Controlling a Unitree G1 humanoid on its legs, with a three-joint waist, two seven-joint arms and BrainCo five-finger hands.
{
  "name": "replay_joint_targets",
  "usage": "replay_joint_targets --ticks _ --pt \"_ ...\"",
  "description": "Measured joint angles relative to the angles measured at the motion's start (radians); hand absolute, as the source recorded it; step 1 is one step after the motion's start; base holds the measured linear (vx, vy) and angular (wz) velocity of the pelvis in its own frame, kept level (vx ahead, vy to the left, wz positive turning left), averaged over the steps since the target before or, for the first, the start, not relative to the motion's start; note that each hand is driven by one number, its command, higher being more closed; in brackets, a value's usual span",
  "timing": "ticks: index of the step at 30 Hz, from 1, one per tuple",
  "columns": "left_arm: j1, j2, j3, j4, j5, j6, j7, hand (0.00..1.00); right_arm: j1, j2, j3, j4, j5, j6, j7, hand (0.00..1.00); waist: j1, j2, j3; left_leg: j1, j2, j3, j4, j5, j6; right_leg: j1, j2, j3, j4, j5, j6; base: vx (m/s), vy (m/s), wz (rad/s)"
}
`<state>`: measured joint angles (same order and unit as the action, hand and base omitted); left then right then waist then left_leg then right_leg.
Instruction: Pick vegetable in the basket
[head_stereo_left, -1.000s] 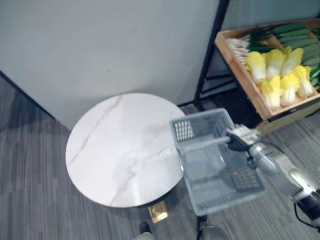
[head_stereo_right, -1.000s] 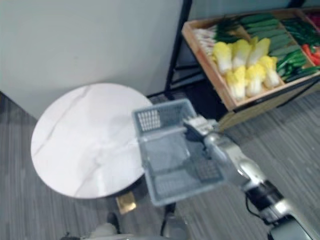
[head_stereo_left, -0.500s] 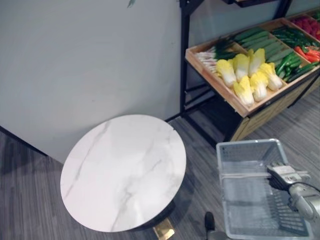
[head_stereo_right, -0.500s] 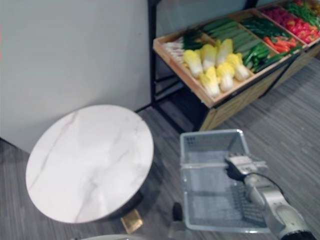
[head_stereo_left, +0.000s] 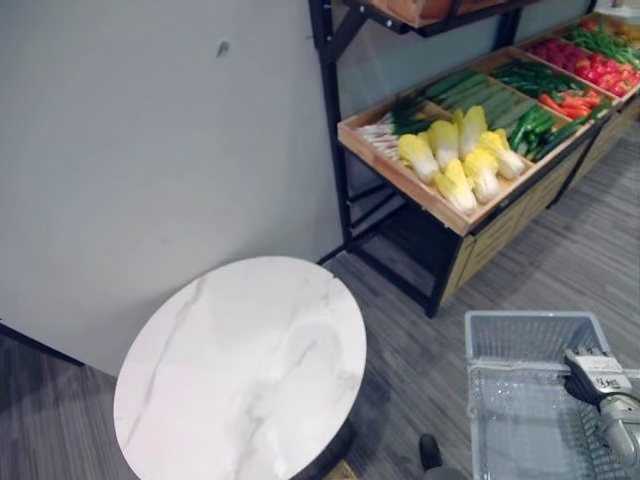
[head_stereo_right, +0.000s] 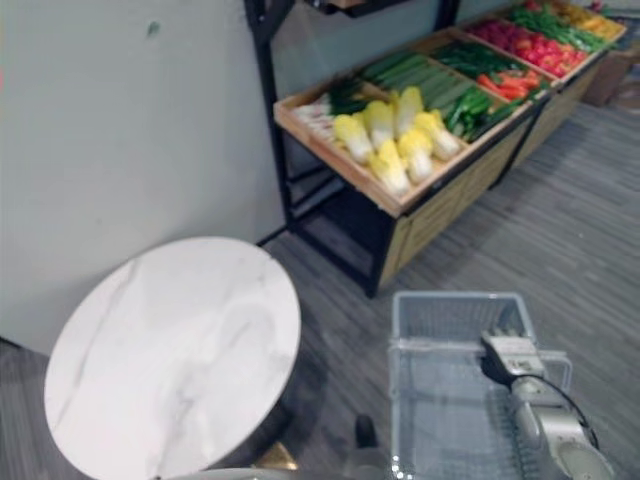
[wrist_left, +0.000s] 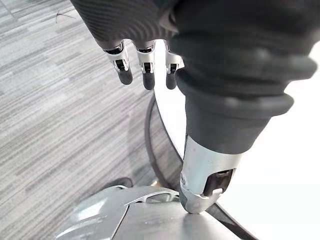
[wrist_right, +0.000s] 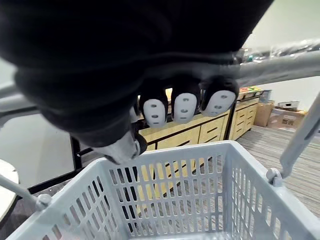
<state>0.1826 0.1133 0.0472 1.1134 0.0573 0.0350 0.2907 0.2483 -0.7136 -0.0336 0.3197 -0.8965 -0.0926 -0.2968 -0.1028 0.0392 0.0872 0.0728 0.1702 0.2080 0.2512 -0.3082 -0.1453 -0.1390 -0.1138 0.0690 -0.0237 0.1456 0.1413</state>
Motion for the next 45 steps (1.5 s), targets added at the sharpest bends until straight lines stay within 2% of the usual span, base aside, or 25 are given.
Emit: replay_joint_targets --ticks 3,5,6,7,8,9,10,11,12,13,14,15,16,17,21,26,31,32,34,35,36,40,41,42,45 --pt "0.001 0.015 0.0 -0.003 -0.009 -0.002 0.001 0.0 0.028 0.065 -0.079 -0.009 0.002 0.002 -0.015 1.0 -0.02 -0.038 0.008 -0.003 -0.038 0.033 0.036 -0.026 0.023 -0.018 -0.032 0.031 0.02 0.0 0.0 -0.12 0.143 -0.35" --pt "0.001 0.022 -0.004 -0.002 -0.008 -0.001 0.0 0.0 0.039 0.087 -0.135 -0.048 0.003 0.023 -0.027 1.0 -0.037 -0.049 0.008 -0.039 -0.063 0.079 0.08 -0.045 0.054 -0.068 -0.05 0.081 0.028 -0.005 -0.009 -0.11 0.164 -0.54" --pt "-0.003 0.026 -0.004 -0.002 -0.007 -0.001 -0.001 0.0 0.035 0.094 -0.142 -0.058 0.003 0.032 -0.028 1.0 -0.037 -0.052 0.009 -0.049 -0.069 0.105 0.091 -0.046 0.062 -0.085 -0.05 0.087 0.023 -0.026 -0.041 -0.11 0.164 -1.05" --pt "-0.021 0.029 -0.005 0.0 -0.004 0.0 -0.006 0.0 0.011 0.114 -0.141 -0.071 0.003 0.057 -0.031 1.0 -0.033 -0.033 0.015 -0.071 -0.048 0.174 0.071 -0.021 0.101 -0.127 -0.05 0.008 0.022 -0.154 -0.181 -0.11 0.126 -1.02" --pt "-0.03 0.03 -0.003 0.0 -0.003 0.0 -0.006 0.0 -0.005 0.12 -0.137 -0.072 0.003 0.066 -0.033 1.0 -0.029 -0.021 0.033 -0.066 -0.029 0.203 0.052 -0.007 0.106 -0.163 -0.051 -0.064 0.096 -0.149 -0.178 -0.1 0.127 -1.37" --pt "-0.045 0.034 0.0 -0.013 0.003 -0.003 -0.006 0.0 -0.042 0.121 -0.115 -0.072 0.004 0.072 -0.035 1.0 -0.027 -0.025 0.074 -0.032 -0.02 0.259 0.02 0.01 0.108 -0.223 -0.068 -0.215 0.353 -0.146 -0.192 -0.06 0.049 -1.13" --pt "-0.042 0.053 0.0 -0.02 0.004 -0.003 -0.007 0.0 -0.044 0.123 -0.107 -0.069 0.003 0.071 -0.044 1.0 -0.027 -0.056 0.091 -0.008 -0.024 0.292 0.022 0.009 0.108 -0.211 -0.099 -0.315 0.556 -0.17 -0.227 -0.04 0.056 -1.08" --pt "-0.042 0.071 0.001 -0.021 0.004 -0.002 -0.009 0.0 -0.039 0.123 -0.102 -0.068 0.003 0.072 -0.046 1.0 -0.031 -0.081 0.09 0.003 -0.042 0.314 0.037 0.002 0.109 -0.191 -0.107 -0.358 0.586 -0.188 -0.232 -0.05 0.087 -1.4" --pt "-0.042 0.071 0.007 -0.016 0.004 0.01 -0.015 0.0 -0.073 0.121 -0.082 -0.059 0.002 0.07 -0.046 1.0 -0.01 -0.095 0.09 -0.016 -0.031 0.344 0.042 -0.002 0.123 -0.18 -0.057 -0.378 0.466 -0.145 -0.255 -0.14 0.029 -1.54" --pt "-0.033 0.061 0.02 -0.004 0.004 0.014 -0.018 0.0 -0.099 0.123 -0.078 -0.058 0.002 0.068 -0.048 1.0 0.007 -0.054 0.082 -0.015 0.008 0.354 0.008 0.001 0.127 -0.151 -0.004 -0.34 0.362 -0.103 -0.249 -0.15 0.037 -2.03" --pt "-0.042 0.046 0.054 0.001 0.004 0.014 -0.019 0.0 -0.106 0.126 -0.076 -0.06 0.002 0.065 -0.051 1.0 0.021 -0.058 0.091 0.008 0.013 0.431 -0.031 0.029 0.115 -0.157 -0.022 -0.371 0.514 -0.191 -0.26 -0.09 -0.019 -1.44" --pt "-0.042 0.051 0.037 -0.004 0.004 0.014 -0.017 0.0 -0.098 0.125 -0.076 -0.046 0.002 0.064 -0.052 1.0 0.018 -0.065 0.092 0.033 -0.004 0.458 -0.051 0.045 0.124 -0.108 -0.078 -0.39 0.619 -0.249 -0.2 0.03 0.013 -1.13" --pt "-0.042 0.053 0.035 -0.005 0.004 0.015 -0.018 0.0 -0.097 0.125 -0.075 -0.036 0.002 0.061 -0.051 1.0 0.019 -0.068 0.091 0.036 -0.008 0.475 -0.052 0.046 0.125 -0.076 -0.099 -0.39 0.617 -0.265 -0.18 0.01 -0.032 -0.93" --pt "-0.046 0.056 0.04 -0.01 0.004 0.018 -0.018 0.0 -0.102 0.133 -0.075 -0.03 0.002 0.062 -0.05 1.0 0.028 -0.088 0.085 0.031 -0.01 0.512 -0.037 0.048 0.123 -0.051 -0.104 -0.391 0.555 -0.278 -0.155 -0.07 -0.073 -0.98" --pt "-0.045 0.034 0.045 -0.012 0.006 0.018 -0.015 0.0 -0.102 0.133 -0.073 -0.041 -0.007 0.063 -0.051 1.0 0.027 -0.05 0.073 -0.001 -0.003 0.608 -0.03 0.09 0.111 0.021 -0.024 -0.324 0.19 -0.222 -0.066 -0.08 -0.121 -0.95" --pt "-0.051 0.019 0.037 -0.009 0.006 0.018 -0.007 0.0 -0.087 0.133 -0.014 -0.04 -0.008 0.071 -0.051 1.0 0.025 -0.009 0.064 -0.02 0.082 0.665 0.08 0.1 0.093 0.092 0.054 -0.263 -0.031 -0.089 -0.093 -0.08 -0.174 -0.59" --pt "-0.055 0.021 0.036 -0.011 0.006 0.016 0.014 0.0 -0.042 0.135 0.002 -0.047 -0.006 0.066 -0.055 1.0 0.022 0.01 0.068 -0.034 0.22 0.644 0.3 0.106 0.1 0.152 0.105 -0.278 -0.055 -0.103 -0.13 -0.03 -0.157 -0.16" --pt "-0.054 0.021 0.036 -0.011 0.006 0.013 0.015 0.0 -0.031 0.135 0.002 -0.054 -0.007 0.066 -0.056 1.0 0.023 0.017 0.071 -0.036 0.244 0.605 0.36 0.131 0.106 0.185 0.112 -0.27 -0.06 -0.101 -0.135 0.08 -0.096 -0.15" --pt "-0.048 0.016 0.029 -0.019 0.006 0.007 0.015 0.0 -0.036 0.128 0.001 -0.062 -0.007 0.067 -0.061 1.0 0.028 0.014 0.073 -0.076 0.207 0.461 0.394 0.128 0.101 0.207 0.092 -0.241 -0.058 -0.101 -0.136 0.05 -0.051 -0.32" --pt "-0.047 0.003 0.029 -0.026 0.004 -0.001 0.016 0.0 -0.052 0.119 0.001 -0.062 -0.007 0.067 -0.065 1.0 0.029 0.013 0.074 -0.106 0.143 0.346 0.352 0.115 0.078 0.199 0.07 -0.218 -0.052 -0.102 -0.134 0.0 0.008 -0.53" --pt "-0.045 -0.002 0.025 -0.033 0.003 -0.006 0.017 0.0 -0.066 0.118 0.001 -0.062 -0.005 0.068 -0.067 1.0 0.03 0.013 0.074 -0.126 0.084 0.246 0.279 0.109 0.067 0.189 0.055 -0.191 -0.051 -0.104 -0.128 -0.01 0.025 -0.56" --pt "-0.03 -0.017 0.005 -0.039 0.003 -0.011 0.01 0.0 -0.087 0.12 0.004 -0.059 0.002 0.07 -0.067 1.0 0.051 0.021 0.078 -0.141 -0.04 -0.005 -0.027 0.122 0.059 0.146 0.042 -0.114 -0.032 -0.108 -0.125 -0.03 0.121 -0.57" --pt "-0.028 -0.021 0.003 -0.038 0.002 -0.01 0.009 0.0 -0.09 0.12 0.004 -0.059 0.002 0.072 -0.067 1.0 0.054 0.026 0.08 -0.14 -0.047 -0.038 -0.066 0.133 0.049 0.14 0.044 -0.109 -0.028 -0.109 -0.123 -0.06 0.195 -0.54" --pt "-0.024 -0.028 0.001 -0.038 0.003 -0.01 0.01 0.0 -0.101 0.121 0.005 -0.055 0.001 0.079 -0.068 1.0 0.06 0.032 0.09 -0.139 -0.059 -0.079 -0.106 0.165 0.058 0.123 0.05 -0.091 -0.022 -0.112 -0.104 -0.03 0.219 -0.42" --pt "-0.024 -0.006 -0.001 -0.038 0.002 -0.009 0.01 0.0 -0.117 0.118 0.024 -0.051 0.002 0.081 -0.07 1.0 0.072 0.004 0.109 -0.143 -0.11 -0.053 -0.095 0.125 0.076 0.118 0.005 -0.065 -0.032 -0.095 -0.077 0.02 0.191 -0.27"
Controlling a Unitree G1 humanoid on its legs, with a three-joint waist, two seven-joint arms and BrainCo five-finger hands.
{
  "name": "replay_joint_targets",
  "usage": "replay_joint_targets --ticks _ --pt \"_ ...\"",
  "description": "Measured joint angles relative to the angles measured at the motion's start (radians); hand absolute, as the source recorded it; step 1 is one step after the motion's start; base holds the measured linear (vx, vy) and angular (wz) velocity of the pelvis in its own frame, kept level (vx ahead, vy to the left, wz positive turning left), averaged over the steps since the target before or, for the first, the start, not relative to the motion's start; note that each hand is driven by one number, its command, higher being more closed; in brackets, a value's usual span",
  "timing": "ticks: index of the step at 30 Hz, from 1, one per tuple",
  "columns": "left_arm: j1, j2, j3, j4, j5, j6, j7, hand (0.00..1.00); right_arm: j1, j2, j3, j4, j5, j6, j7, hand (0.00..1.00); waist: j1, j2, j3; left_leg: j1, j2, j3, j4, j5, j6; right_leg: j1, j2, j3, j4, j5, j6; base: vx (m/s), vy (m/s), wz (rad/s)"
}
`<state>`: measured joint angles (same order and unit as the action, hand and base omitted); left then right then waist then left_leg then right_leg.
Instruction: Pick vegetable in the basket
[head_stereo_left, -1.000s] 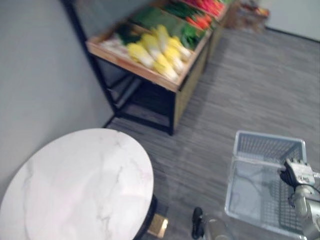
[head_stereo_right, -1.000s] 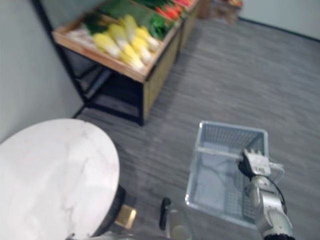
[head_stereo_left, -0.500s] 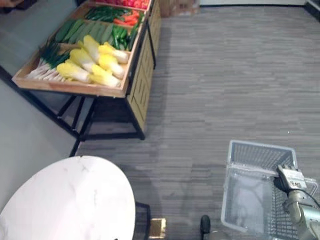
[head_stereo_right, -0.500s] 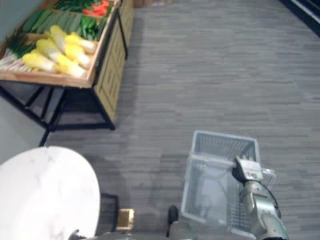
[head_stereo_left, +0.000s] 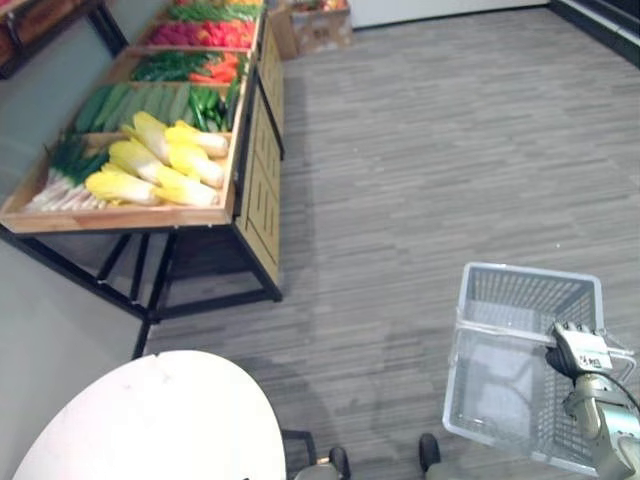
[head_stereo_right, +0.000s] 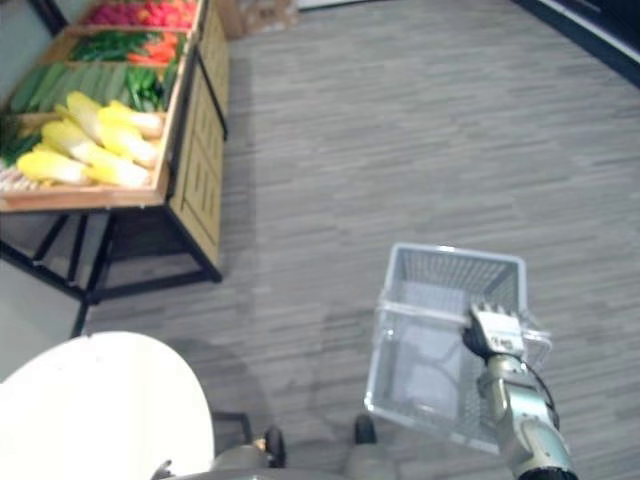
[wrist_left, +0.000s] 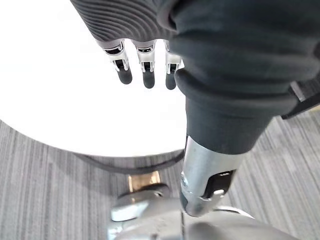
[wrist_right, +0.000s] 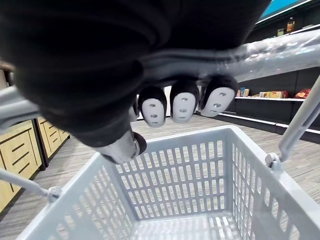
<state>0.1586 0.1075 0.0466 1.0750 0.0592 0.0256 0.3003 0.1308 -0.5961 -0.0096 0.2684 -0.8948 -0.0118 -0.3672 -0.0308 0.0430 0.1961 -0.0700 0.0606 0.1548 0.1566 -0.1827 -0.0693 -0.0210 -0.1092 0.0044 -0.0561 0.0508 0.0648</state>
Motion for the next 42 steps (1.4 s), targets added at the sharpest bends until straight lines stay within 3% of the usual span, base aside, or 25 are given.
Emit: replay_joint_targets --ticks 4,7,10,11,12,13,14,15,16,17,19,21,23,25,27,28,29,30,31,34,35,36,38,41,42 --pt "0.004 0.001 -0.001 0.009 0.002 0.008 -0.001 0.0 -0.034 -0.003 0.035 0.01 0.001 -0.005 0.001 1.0 0.008 -0.005 0.004 -0.013 -0.029 0.03 0.03 -0.02 0.035 -0.01 -0.031 0.021 -0.018 0.015 0.026 0.07 0.181 -0.22" --pt "0.004 0.005 -0.005 0.011 0.002 0.009 -0.001 0.0 -0.048 -0.003 0.058 0.024 0.003 -0.018 0.004 1.0 0.01 -0.006 0.005 -0.007 -0.038 0.033 0.066 -0.044 0.063 -0.018 -0.039 0.041 0.026 -0.021 0.065 0.15 0.097 -0.22" --pt "0.002 0.006 -0.031 0.011 0.002 0.01 -0.001 0.0 -0.055 0.0 0.069 0.024 0.002 -0.023 0.006 1.0 0.024 -0.015 0.012 0.038 -0.035 0.03 0.072 -0.081 0.077 -0.13 -0.017 0.051 0.297 -0.102 0.048 0.15 0.062 -0.56" --pt "0.002 0.012 -0.044 0.011 0.002 0.009 -0.002 0.0 -0.061 0.005 0.068 0.024 0.001 -0.02 0.006 1.0 0.026 -0.007 0.008 0.056 -0.031 0.033 0.071 -0.08 0.079 -0.199 -0.01 0.049 0.441 -0.105 0.043 0.08 0.047 -0.56" --pt "0.004 0.025 -0.061 0.011 0.001 0.008 -0.001 0.0 -0.062 0.008 0.068 0.023 0.001 -0.013 0.005 1.0 0.017 -0.032 0.024 0.085 -0.037 0.037 0.072 -0.089 0.095 -0.266 -0.011 0.048 0.625 -0.097 0.038 0.1 0.066 -0.3" --pt "0.002 0.044 -0.079 0.011 0.001 0.008 -0.001 0.0 -0.06 0.025 0.057 0.023 0.002 -0.001 0.005 1.0 0.0 -0.039 0.031 0.126 -0.046 0.032 0.076 -0.104 0.112 -0.295 -0.022 0.048 0.747 -0.069 0.034 0.1 0.064 -0.02" --pt "0.001 0.048 -0.083 0.011 0.001 0.008 -0.001 0.0 -0.058 0.033 0.052 0.023 0.003 0.005 0.005 1.0 -0.005 -0.046 0.036 0.144 -0.045 0.029 0.074 -0.113 0.115 -0.305 -0.026 0.044 0.786 -0.046 0.027 0.13 0.07 0.12" --pt "-0.005 0.05 -0.082 0.01 0.001 0.008 -0.001 0.0 -0.059 0.035 0.052 0.022 0.001 0.012 0.004 1.0 -0.014 -0.034 0.041 0.171 -0.033 0.023 0.072 -0.124 0.123 -0.338 -0.035 0.02 0.858 0.007 0.018 0.14 0.043 0.05" --pt "-0.01 0.052 -0.082 0.009 0.001 0.008 -0.001 0.0 -0.059 0.037 0.052 0.022 0.001 0.015 0.004 1.0 -0.015 -0.036 0.046 0.182 -0.032 0.022 0.07 -0.125 0.125 -0.351 -0.041 0.011 0.889 0.011 0.015 0.21 0.057 0.07" --pt "-0.022 0.052 -0.082 0.009 0.001 0.008 0.0 0.0 -0.06 0.037 0.044 0.022 -0.001 0.027 0.004 1.0 -0.019 -0.043 0.052 0.193 -0.032 0.016 0.07 -0.125 0.125 -0.387 -0.065 -0.014 0.905 -0.058 -0.025 0.19 0.035 0.08" --pt "-0.03 0.052 -0.081 0.009 0.001 0.009 -0.001 0.0 -0.059 0.038 0.021 0.022 -0.001 0.029 0.004 1.0 -0.021 -0.035 0.061 0.196 -0.03 -0.024 0.068 -0.125 0.125 -0.396 -0.066 -0.008 0.841 -0.086 -0.023 0.2 -0.016 0.17" --pt "-0.042 0.05 -0.081 -0.003 0.002 0.009 0.0 0.0 -0.059 0.039 -0.025 0.022 -0.001 0.031 0.003 1.0 -0.023 -0.02 0.07 0.202 -0.016 -0.063 0.051 -0.124 0.122 -0.389 -0.067 0.018 0.629 -0.085 -0.013 0.25 -0.113 0.35" --pt "-0.054 0.049 -0.081 -0.014 0.002 0.008 0.001 0.0 -0.056 0.047 -0.06 0.022 -0.001 0.035 0.002 1.0 -0.022 -0.021 0.081 0.225 -0.012 -0.086 0.03 -0.115 0.098 -0.368 -0.088 0.044 0.429 -0.07 0.008 0.24 -0.172 0.36" --pt "-0.049 0.046 -0.08 -0.015 0.002 0.008 0.005 0.0 -0.046 0.081 -0.08 0.022 -0.005 0.057 0.001 1.0 -0.023 -0.034 0.084 0.284 -0.012 -0.11 0.004 -0.128 0.05 -0.333 -0.13 0.048 0.236 -0.05 0.032 0.4 -0.372 0.38" --pt "-0.041 0.063 -0.076 -0.015 0.002 0.008 0.008 0.0 -0.018 0.124 -0.109 0.022 -0.008 0.07 -0.001 1.0 -0.026 -0.063 0.075 0.32 -0.003 -0.139 -0.002 -0.167 -0.004 -0.32 -0.146 0.049 0.238 -0.031 0.054 0.4 -0.487 0.59" --pt "-0.045 0.048 -0.069 -0.015 0.002 0.009 0.009 0.0 -0.009 0.128 -0.117 0.024 -0.007 0.081 -0.001 1.0 -0.04 -0.033 0.068 0.316 0.05 -0.172 0.01 -0.194 -0.029 -0.357 -0.12 0.02 0.347 0.003 0.107 0.36 -0.465 0.75" --pt "-0.047 0.032 -0.069 -0.014 0.002 0.009 0.009 0.0 -0.008 0.132 -0.123 0.026 -0.006 0.087 -0.001 1.0 -0.047 -0.013 0.061 0.303 0.071 -0.184 0.026 -0.189 -0.034 -0.376 -0.108 -0.002 0.39 -0.025 0.116 0.36 -0.442 0.63" --pt "-0.048 0.001 -0.068 -0.013 0.002 0.006 0.007 0.0 -0.015 0.145 -0.134 0.027 -0.006 0.097 -0.001 1.0 -0.048 0.023 0.049 0.259 0.11 -0.201 0.097 -0.142 -0.065 -0.393 -0.089 -0.034 0.452 -0.069 0.075 0.31 -0.363 0.34" --pt "-0.048 0.0 -0.058 -0.011 0.0 0.005 0.01 0.0 -0.016 0.147 -0.135 0.028 -0.006 0.099 -0.001 1.0 -0.047 0.028 0.049 0.237 0.119 -0.207 0.148 -0.114 -0.058 -0.393 -0.084 -0.047 0.482 -0.085 0.068 0.39 -0.487 0.39" --pt "-0.048 -0.002 -0.038 -0.021 -0.013 -0.002 0.031 0.0 0.0 0.134 -0.139 0.027 -0.007 0.098 -0.001 1.0 -0.046 0.025 0.051 0.096 0.146 -0.204 0.456 0.138 -0.012 -0.303 -0.081 -0.115 0.527 -0.18 0.014 0.4 -0.473 0.43" --pt "-0.048 0.004 -0.038 -0.023 -0.018 -0.004 0.04 0.0 0.003 0.13 -0.138 0.027 -0.006 0.098 -0.005 1.0 -0.034 0.006 0.061 0.045 0.166 -0.168 0.579 0.244 0.0 -0.242 -0.082 -0.126 0.503 -0.205 -0.005 0.34 -0.368 0.18" --pt "-0.048 0.006 -0.039 -0.024 -0.018 -0.008 0.042 0.0 0.007 0.123 -0.138 0.027 -0.002 0.098 -0.018 1.0 -0.02 0.007 0.06 -0.008 0.183 -0.113 0.697 0.199 0.008 -0.185 -0.081 -0.139 0.477 -0.22 -0.02 0.3 -0.31 0.12" --pt "-0.045 0.007 -0.039 -0.027 -0.019 -0.016 0.043 0.0 0.013 0.119 -0.138 0.028 0.001 0.098 -0.025 1.0 -0.01 0.006 0.06 -0.082 0.179 -0.031 0.764 0.138 0.03 -0.095 -0.082 -0.166 0.412 -0.226 -0.03 0.25 -0.219 0.21" --pt "-0.036 0.007 -0.036 -0.058 -0.04 -0.016 0.045 0.0 0.019 0.114 -0.136 0.035 0.001 0.095 -0.026 1.0 0.01 0.006 0.06 -0.17 0.155 0.051 0.657 0.107 0.019 -0.024 -0.081 -0.208 0.344 -0.23 -0.037 0.21 -0.093 0.3" --pt "-0.035 0.005 -0.026 -0.059 -0.046 -0.015 0.045 0.0 0.015 0.112 -0.135 0.045 0.001 0.094 -0.026 1.0 0.011 0.006 0.06 -0.194 0.146 0.079 0.552 0.104 0.015 -0.006 -0.082 -0.226 0.328 -0.226 -0.03 0.24 -0.001 0.39"
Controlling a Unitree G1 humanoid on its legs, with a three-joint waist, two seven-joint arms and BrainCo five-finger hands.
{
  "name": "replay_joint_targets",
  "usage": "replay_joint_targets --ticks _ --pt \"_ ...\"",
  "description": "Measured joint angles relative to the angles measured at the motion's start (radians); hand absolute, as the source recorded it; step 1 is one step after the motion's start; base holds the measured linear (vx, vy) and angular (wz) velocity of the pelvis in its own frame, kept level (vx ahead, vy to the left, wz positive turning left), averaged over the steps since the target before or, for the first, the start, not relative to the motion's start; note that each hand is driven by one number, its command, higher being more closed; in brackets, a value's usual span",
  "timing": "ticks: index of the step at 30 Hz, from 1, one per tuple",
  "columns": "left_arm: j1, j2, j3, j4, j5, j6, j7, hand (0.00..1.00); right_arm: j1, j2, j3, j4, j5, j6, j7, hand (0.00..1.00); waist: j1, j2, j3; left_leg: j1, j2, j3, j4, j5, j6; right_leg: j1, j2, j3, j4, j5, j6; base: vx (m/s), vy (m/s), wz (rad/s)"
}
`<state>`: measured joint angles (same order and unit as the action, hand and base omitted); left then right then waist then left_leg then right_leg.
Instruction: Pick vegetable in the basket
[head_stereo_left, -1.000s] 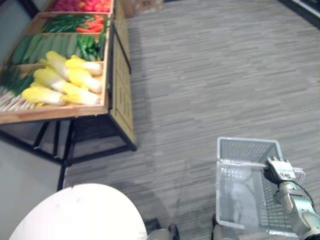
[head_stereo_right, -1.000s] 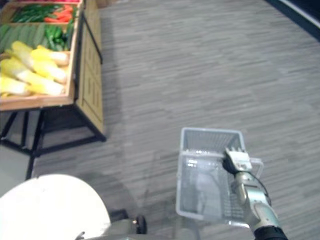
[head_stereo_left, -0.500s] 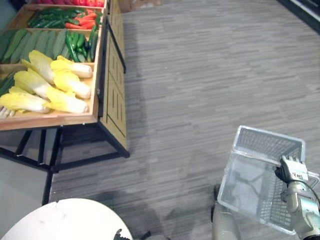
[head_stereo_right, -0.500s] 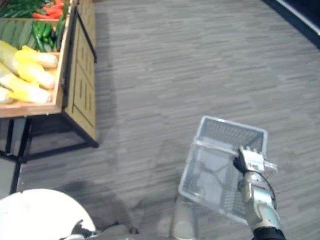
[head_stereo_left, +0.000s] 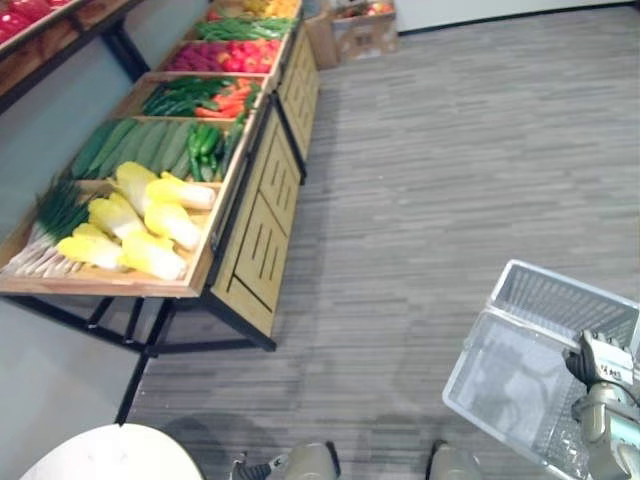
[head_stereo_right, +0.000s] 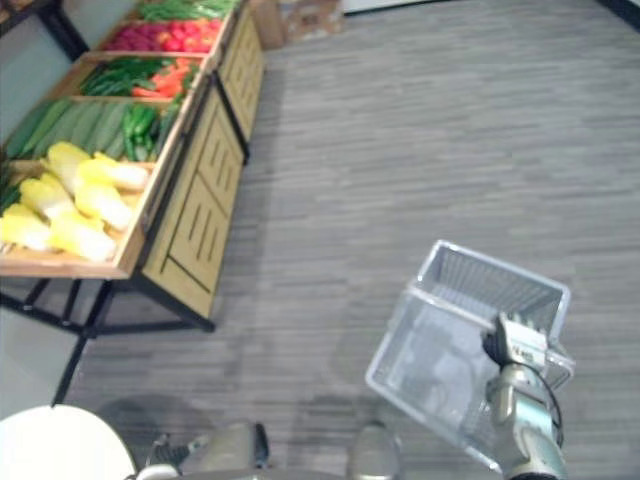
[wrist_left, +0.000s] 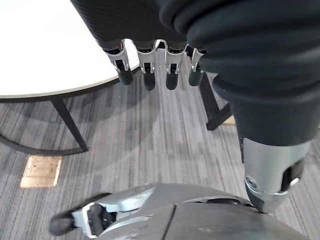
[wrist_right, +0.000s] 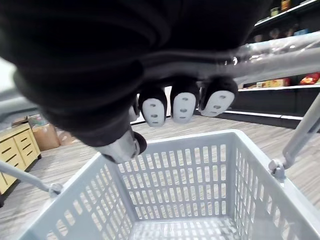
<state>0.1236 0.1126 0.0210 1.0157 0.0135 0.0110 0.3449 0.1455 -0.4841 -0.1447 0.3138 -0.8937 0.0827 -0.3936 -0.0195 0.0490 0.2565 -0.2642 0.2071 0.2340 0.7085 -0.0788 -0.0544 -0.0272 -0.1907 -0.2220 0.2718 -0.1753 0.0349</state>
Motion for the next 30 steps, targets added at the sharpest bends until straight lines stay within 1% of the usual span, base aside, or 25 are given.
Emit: replay_joint_targets --ticks 1,2,4,5,7,8,9,10,11,12,13,14,15,16,17,18,19,20,21,22,24,26,28,29,30 --pt "0.004 -0.005 0.008 0.001 -0.001 0.003 0.0 0.0 -0.008 -0.004 0.002 0.018 0.0 0.0 0.0 1.0 0.001 0.0 0.0 -0.009 -0.023 0.0 -0.152 0.005 -0.006 0.015 -0.003 -0.02 -0.017 0.002 0.01 0.22 0.031 0.41" --pt "0.007 -0.009 0.013 0.001 -0.001 0.005 0.0 0.0 -0.008 -0.005 0.002 0.024 0.0 0.002 0.0 1.0 0.0 0.002 -0.001 -0.005 -0.037 -0.006 -0.248 0.008 -0.009 0.023 -0.003 -0.032 -0.026 0.003 0.012 0.24 0.075 0.45" --pt "0.017 -0.018 0.025 0.001 0.0 0.016 0.0 0.0 -0.007 -0.004 0.003 0.055 0.0 0.004 -0.003 1.0 -0.001 0.006 -0.003 0.016 -0.088 -0.072 -0.571 0.068 -0.038 0.058 -0.003 -0.077 -0.057 0.001 0.039 0.26 0.142 0.48" --pt "0.02 -0.02 0.025 0.001 0.0 0.018 0.0 0.0 -0.006 -0.004 0.003 0.06 0.0 0.007 -0.003 1.0 0.002 0.008 -0.005 0.023 -0.094 -0.09 -0.621 0.082 -0.042 0.067 -0.003 -0.085 -0.061 -0.004 0.049 0.27 0.207 0.32" --pt "0.04 -0.031 0.024 0.007 0.0 0.022 -0.001 0.0 -0.005 -0.007 0.003 0.062 -0.002 0.017 -0.004 1.0 0.006 0.025 -0.015 0.042 -0.08 -0.11 -0.671 0.09 -0.04 0.098 0.0 -0.094 -0.063 -0.029 0.09 0.29 0.258 0.17" --pt "0.049 -0.034 0.025 0.02 0.001 0.024 -0.002 0.0 0.0 -0.002 0.004 0.063 -0.004 0.023 -0.004 1.0 0.004 0.03 -0.019 0.064 -0.082 -0.09 -0.659 0.151 -0.029 0.14 -0.012 -0.091 -0.07 -0.047 0.117 0.3 0.29 0.02" --pt "0.062 -0.028 0.027 0.02 0.001 0.024 -0.003 0.0 0.008 0.009 0.027 0.064 -0.004 0.023 -0.003 1.0 0.018 0.0 -0.029 0.077 -0.113 -0.059 -0.621 0.163 -0.016 0.172 -0.049 -0.066 -0.096 -0.061 0.125 0.36 0.352 -0.12" --pt "0.071 -0.026 0.026 0.02 0.002 0.024 -0.003 0.0 0.008 0.013 0.041 0.064 -0.004 0.019 -0.003 1.0 0.028 -0.017 -0.039 0.073 -0.129 -0.048 -0.597 0.153 -0.009 0.176 -0.067 -0.053 -0.107 -0.063 0.124 0.31 0.256 -0.4" --pt "0.081 -0.004 0.027 0.023 0.003 0.025 -0.003 0.0 0.004 0.021 0.062 0.062 -0.005 0.006 -0.003 1.0 0.043 -0.046 -0.056 0.061 -0.164 -0.028 -0.543 0.094 0.011 0.179 -0.105 -0.03 -0.115 -0.067 0.118 0.39 0.285 -0.43" --pt "0.078 0.003 0.025 0.035 0.007 0.032 -0.003 0.0 0.003 0.023 0.075 0.062 -0.006 -0.007 -0.001 1.0 0.048 -0.062 -0.064 0.055 -0.195 -0.02 -0.502 0.048 0.037 0.163 -0.14 0.011 -0.063 -0.051 0.129 0.34 0.232 -0.26" --pt "0.073 0.005 0.025 0.045 0.008 0.037 -0.004 0.0 0.001 0.029 0.078 0.063 -0.008 -0.014 0.001 1.0 0.047 -0.068 -0.061 0.059 -0.203 -0.018 -0.492 0.037 0.05 0.14 -0.153 0.03 -0.002 -0.038 0.132 0.33 0.268 -0.01" --pt "0.071 0.007 0.022 0.049 0.009 0.042 -0.004 0.0 0.004 0.047 0.085 0.064 -0.01 -0.022 0.006 1.0 0.043 -0.072 -0.06 0.083 -0.215 -0.019 -0.487 0.015 0.063 0.069 -0.171 0.085 0.165 0.0 0.123 0.31 0.286 0.08" --pt "0.071 0.011 0.013 0.049 0.009 0.043 -0.005 0.0 0.004 0.062 0.099 0.065 -0.011 -0.023 0.01 1.0 0.042 -0.073 -0.06 0.116 -0.221 -0.018 -0.489 -0.013 0.078 -0.023 -0.181 0.137 0.361 0.092 0.097 0.3 0.272 0.06" --pt "0.071 0.013 0.006 0.049 0.009 0.044 -0.005 0.0 0.005 0.068 0.107 0.065 -0.011 -0.023 0.011 1.0 0.04 -0.073 -0.06 0.136 -0.223 -0.022 -0.494 -0.022 0.085 -0.064 -0.181 0.166 0.442 0.159 0.081 0.3 0.23 0.06" --pt "0.072 0.019 -0.012 0.047 0.009 0.044 -0.006 0.0 0.006 0.075 0.113 0.065 -0.01 -0.023 0.011 1.0 0.036 -0.066 -0.063 0.171 -0.228 -0.029 -0.504 -0.035 0.096 -0.113 -0.167 0.221 0.555 0.228 0.083 0.3 0.174 0.21" --pt "0.071 0.023 -0.028 0.045 0.009 0.044 -0.008 0.0 0.0 0.078 0.112 0.066 -0.01 -0.024 0.01 1.0 0.028 -0.075 -0.058 0.208 -0.23 -0.047 -0.508 -0.05 0.112 -0.167 -0.136 0.27 0.682 0.189 0.077 0.36 0.158 0.4" --pt "0.07 0.038 -0.034 0.041 0.009 0.043 -0.01 0.0 0.003 0.079 0.111 0.066 -0.01 -0.023 0.009 1.0 0.019 -0.08 -0.054 0.248 -0.23 -0.061 -0.52 -0.06 0.121 -0.198 -0.108 0.261 0.736 0.13 0.064 0.31 0.088 0.41" --pt "0.07 0.04 -0.035 0.04 0.009 0.043 -0.011 0.0 0.003 0.078 0.11 0.067 -0.01 -0.023 0.008 1.0 0.018 -0.08 -0.053 0.261 -0.23 -0.071 -0.521 -0.062 0.126 -0.205 -0.102 0.248 0.736 0.106 0.061 0.32 0.042 0.54" --pt "0.069 0.041 -0.031 0.038 0.009 0.043 -0.013 0.0 0.0 0.078 0.109 0.09 -0.012 -0.021 0.007 1.0 0.011 -0.081 -0.05 0.301 -0.231 -0.096 -0.521 -0.079 0.129 -0.217 -0.093 0.205 0.664 0.053 0.054 0.32 -0.003 0.51" --pt "0.066 0.043 -0.025 0.036 0.009 0.043 -0.014 0.0 -0.002 0.077 0.1 0.112 -0.012 -0.019 0.008 1.0 0.01 -0.086 -0.051 0.315 -0.231 -0.116 -0.52 -0.087 0.128 -0.217 -0.09 0.184 0.588 0.037 0.057 0.31 -0.023 0.58" --pt "0.065 0.043 -0.02 0.019 0.008 0.043 -0.014 0.0 -0.01 0.076 0.068 0.149 -0.012 -0.014 0.009 1.0 0.008 -0.081 -0.05 0.324 -0.229 -0.156 -0.514 -0.101 0.122 -0.216 -0.076 0.173 0.406 0.037 0.062 0.31 -0.083 0.6" --pt "0.06 0.042 -0.014 -0.001 0.008 0.041 -0.013 0.0 -0.026 0.068 0.021 0.183 -0.009 0.003 0.012 1.0 0.004 -0.085 -0.051 0.327 -0.225 -0.214 -0.513 -0.115 0.101 -0.219 -0.052 0.234 0.146 0.049 0.077 0.32 -0.166 0.85" --pt "0.059 0.037 -0.012 0.0 0.005 0.041 -0.01 0.0 -0.039 0.056 -0.007 0.217 -0.01 0.023 0.012 1.0 0.003 -0.085 -0.051 0.343 -0.216 -0.285 -0.512 -0.141 0.057 -0.213 -0.044 0.321 -0.035 0.07 0.1 0.31 -0.277 0.92" --pt "0.059 0.037 -0.011 0.0 0.005 0.041 -0.009 0.0 -0.036 0.055 -0.007 0.225 -0.01 0.027 0.012 1.0 0.003 -0.089 -0.053 0.347 -0.216 -0.309 -0.511 -0.149 0.043 -0.211 -0.047 0.335 -0.055 0.072 0.103 0.38 -0.489 1.08" --pt "0.058 0.041 0.002 0.0 0.002 0.041 -0.003 0.0 -0.025 0.056 -0.006 0.238 -0.01 0.033 0.015 1.0 0.0 -0.103 -0.061 0.345 -0.216 -0.361 -0.501 -0.17 0.011 -0.206 -0.059 0.337 -0.059 0.075 0.109 0.25 -0.367 1.0"
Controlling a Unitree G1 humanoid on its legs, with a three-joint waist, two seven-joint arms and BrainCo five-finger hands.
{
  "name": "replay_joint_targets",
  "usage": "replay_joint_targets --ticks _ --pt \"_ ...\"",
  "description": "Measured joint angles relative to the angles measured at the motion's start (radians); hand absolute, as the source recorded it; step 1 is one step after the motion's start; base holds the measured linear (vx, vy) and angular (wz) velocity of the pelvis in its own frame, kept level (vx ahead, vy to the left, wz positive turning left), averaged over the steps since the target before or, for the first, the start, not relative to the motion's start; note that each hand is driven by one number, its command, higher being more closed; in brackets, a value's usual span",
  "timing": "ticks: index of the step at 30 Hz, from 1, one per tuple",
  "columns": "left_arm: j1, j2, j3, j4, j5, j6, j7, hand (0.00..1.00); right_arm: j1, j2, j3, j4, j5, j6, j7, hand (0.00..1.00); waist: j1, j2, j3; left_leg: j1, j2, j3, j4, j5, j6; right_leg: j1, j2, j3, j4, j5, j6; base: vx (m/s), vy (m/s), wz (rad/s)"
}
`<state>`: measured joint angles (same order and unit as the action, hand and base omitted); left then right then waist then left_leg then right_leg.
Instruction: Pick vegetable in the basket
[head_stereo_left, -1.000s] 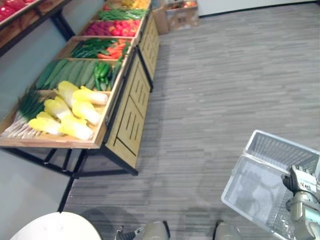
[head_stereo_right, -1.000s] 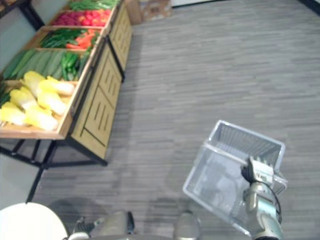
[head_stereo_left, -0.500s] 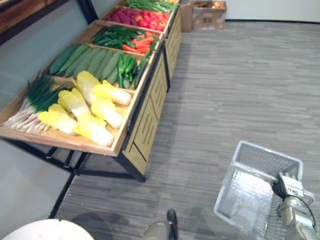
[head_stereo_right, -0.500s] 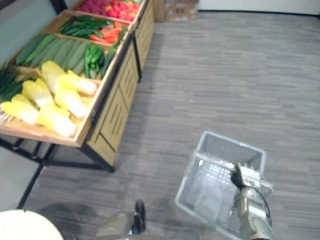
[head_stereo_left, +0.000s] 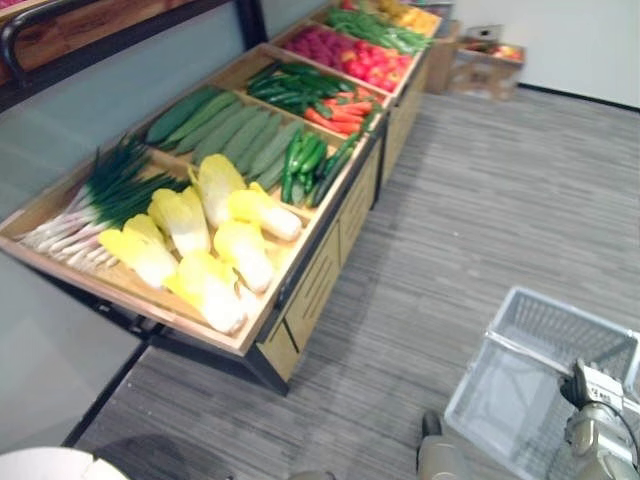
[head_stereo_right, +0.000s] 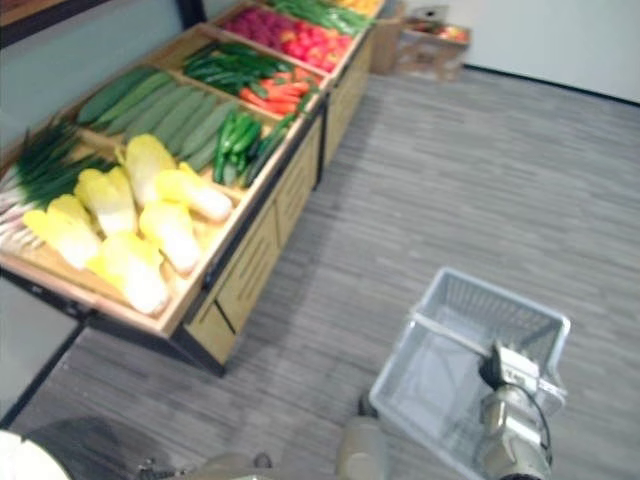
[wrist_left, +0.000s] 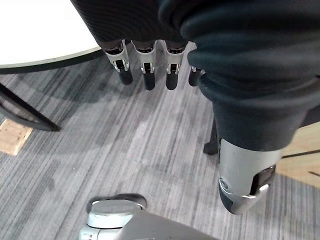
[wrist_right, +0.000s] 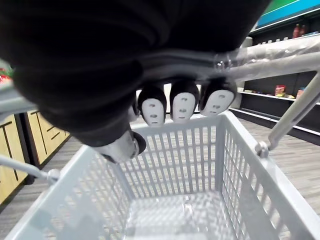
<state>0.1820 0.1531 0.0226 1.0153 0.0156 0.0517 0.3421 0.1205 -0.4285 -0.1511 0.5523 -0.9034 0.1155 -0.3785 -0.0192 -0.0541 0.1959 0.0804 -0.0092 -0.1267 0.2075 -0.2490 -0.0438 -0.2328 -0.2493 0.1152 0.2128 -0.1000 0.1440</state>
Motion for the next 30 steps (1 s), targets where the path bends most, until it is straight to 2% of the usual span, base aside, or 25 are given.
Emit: replay_joint_targets --ticks 1,2,3,4,5,6,7,8,9,10,11,12,15,17,19,24,28,30 --pt "0.0 0.004 0.008 -0.001 -0.002 -0.002 0.002 0.0 0.006 0.001 0.0 0.006 0.0 0.004 0.003 1.0 -0.003 -0.01 -0.003 -0.004 0.0 -0.025 0.008 -0.013 -0.016 0.005 -0.008 -0.014 0.005 0.004 0.005 0.3 -0.541 1.42" --pt "-0.01 -0.007 0.026 0.003 -0.004 -0.003 0.006 0.0 0.009 -0.007 -0.025 0.022 0.008 0.015 0.012 1.0 -0.011 0.013 0.005 -0.013 0.029 -0.083 0.033 -0.037 -0.044 0.011 -0.006 -0.079 0.057 0.076 0.042 0.21 -0.482 1.33" --pt "-0.007 -0.052 0.033 0.005 -0.006 -0.004 0.007 0.0 0.011 -0.03 -0.057 0.046 0.01 0.027 0.018 1.0 -0.004 0.063 -0.01 -0.036 0.083 -0.107 0.049 -0.031 -0.058 0.009 0.03 -0.147 0.099 0.03 0.0 0.32 -0.671 1.25" --pt "-0.007 -0.061 0.046 0.006 -0.005 -0.009 0.01 0.0 0.007 -0.038 -0.059 0.056 0.01 0.031 0.019 1.0 -0.001 0.078 -0.011 -0.049 0.099 -0.106 0.064 -0.016 -0.07 0.008 0.039 -0.174 0.128 0.018 -0.01 0.33 -0.705 1.43" --pt "-0.006 -0.07 0.065 0.01 -0.013 -0.008 0.012 0.0 0.014 -0.041 -0.058 0.06 0.011 0.026 0.02 1.0 -0.007 0.082 -0.009 -0.102 0.113 -0.084 0.131 0.059 -0.066 0.018 0.02 -0.257 0.199 -0.037 -0.046 0.26 -0.563 1.26" --pt "-0.006 -0.07 0.065 0.01 -0.013 -0.008 0.013 0.0 0.02 -0.043 -0.059 0.06 0.012 0.022 0.02 1.0 -0.007 0.08 -0.008 -0.118 0.12 -0.055 0.147 0.093 -0.065 0.031 0.013 -0.289 0.206 -0.048 -0.06 0.18 -0.469 1.34" --pt "-0.006 -0.069 0.065 0.01 -0.013 -0.007 0.014 0.0 0.026 -0.044 -0.063 0.061 0.014 0.017 0.019 1.0 -0.007 0.08 -0.007 -0.127 0.132 -0.013 0.157 0.129 -0.069 0.05 0.007 -0.318 0.205 -0.054 -0.069 0.08 -0.275 0.96" --pt "-0.006 -0.069 0.065 0.011 -0.013 -0.006 0.014 0.0 0.037 -0.043 -0.073 0.062 0.02 0.004 0.019 1.0 -0.008 0.078 -0.006 -0.135 0.151 0.072 0.165 0.183 -0.065 0.087 0.001 -0.363 0.185 -0.061 -0.08 0.07 -0.409 1.14" --pt "0.001 -0.07 0.064 0.011 -0.013 -0.006 0.015 0.0 0.052 -0.045 -0.081 0.061 0.021 -0.003 0.018 1.0 -0.008 0.077 -0.006 -0.134 0.185 0.195 0.173 0.206 -0.045 0.134 -0.001 -0.415 0.159 -0.067 -0.091 0.05 -0.373 1.19" --pt "0.008 -0.071 0.064 0.013 -0.013 -0.005 0.015 0.0 0.053 -0.045 -0.088 0.061 0.021 -0.013 0.016 1.0 -0.006 0.077 -0.006 -0.128 0.207 0.291 0.181 0.206 -0.043 0.158 0.003 -0.448 0.141 -0.073 -0.101 0.01 -0.331 0.89" --pt "0.012 -0.07 0.064 0.013 -0.013 -0.005 0.015 0.0 0.048 -0.045 -0.088 0.06 0.021 -0.016 0.016 1.0 -0.007 0.077 -0.006 -0.127 0.211 0.324 0.178 0.206 -0.039 0.168 0.008 -0.459 0.131 -0.076 -0.1 -0.06 -0.216 0.64" --pt "0.017 -0.072 0.065 0.016 -0.013 -0.003 0.015 0.0 0.038 -0.044 -0.088 0.053 0.021 -0.021 0.016 1.0 -0.004 0.078 -0.006 -0.127 0.205 0.367 0.14 0.213 -0.031 0.167 0.019 -0.471 0.112 -0.087 -0.091 -0.08 -0.193 0.38" --pt "0.038 -0.079 0.071 0.023 -0.011 0.004 0.015 0.0 0.027 -0.042 -0.088 0.048 0.021 -0.035 0.016 1.0 -0.005 0.086 -0.006 -0.086 0.17 0.376 -0.003 0.221 -0.041 0.152 0.05 -0.475 0.096 -0.082 -0.084 -0.06 -0.064 0.19" --pt "0.039 -0.088 0.095 0.031 -0.008 0.005 0.015 0.0 0.029 -0.044 -0.088 0.041 0.021 -0.034 0.013 1.0 -0.006 0.094 -0.005 -0.06 0.165 0.386 -0.09 0.22 -0.043 0.145 0.062 -0.478 0.09 -0.078 -0.085 -0.04 0.053 0.23" --pt "0.027 -0.1 0.105 0.045 0.0 0.006 0.015 0.0 0.03 -0.046 -0.097 0.044 0.021 -0.024 0.009 1.0 -0.005 0.118 -0.009 -0.066 0.146 0.374 -0.157 0.208 -0.051 0.122 0.061 -0.472 0.068 -0.047 -0.078 -0.02 0.161 0.22" --pt "0.021 -0.114 0.102 0.059 0.002 0.014 0.013 0.0 0.034 -0.045 -0.084 0.044 0.021 -0.02 0.009 1.0 -0.002 0.15 -0.007 -0.071 0.121 0.388 -0.158 0.21 -0.043 0.156 0.061 -0.458 -0.053 0.04 -0.062 0.04 0.127 0.0" --pt "0.008 -0.112 0.101 0.059 0.005 0.016 0.012 0.0 0.031 -0.04 -0.051 0.052 0.02 -0.03 0.012 1.0 0.0 0.154 -0.007 -0.057 0.111 0.386 -0.134 0.208 -0.046 0.202 0.063 -0.443 -0.114 0.07 -0.053 0.06 0.036 -0.13" --pt "0.008 -0.111 0.098 0.059 0.006 0.017 0.01 0.0 0.024 -0.038 -0.047 0.059 0.02 -0.028 0.011 1.0 -0.003 0.154 -0.007 -0.041 0.111 0.386 -0.133 0.181 -0.036 0.209 0.068 -0.428 -0.121 0.072 -0.046 0.04 0.026 -0.25"
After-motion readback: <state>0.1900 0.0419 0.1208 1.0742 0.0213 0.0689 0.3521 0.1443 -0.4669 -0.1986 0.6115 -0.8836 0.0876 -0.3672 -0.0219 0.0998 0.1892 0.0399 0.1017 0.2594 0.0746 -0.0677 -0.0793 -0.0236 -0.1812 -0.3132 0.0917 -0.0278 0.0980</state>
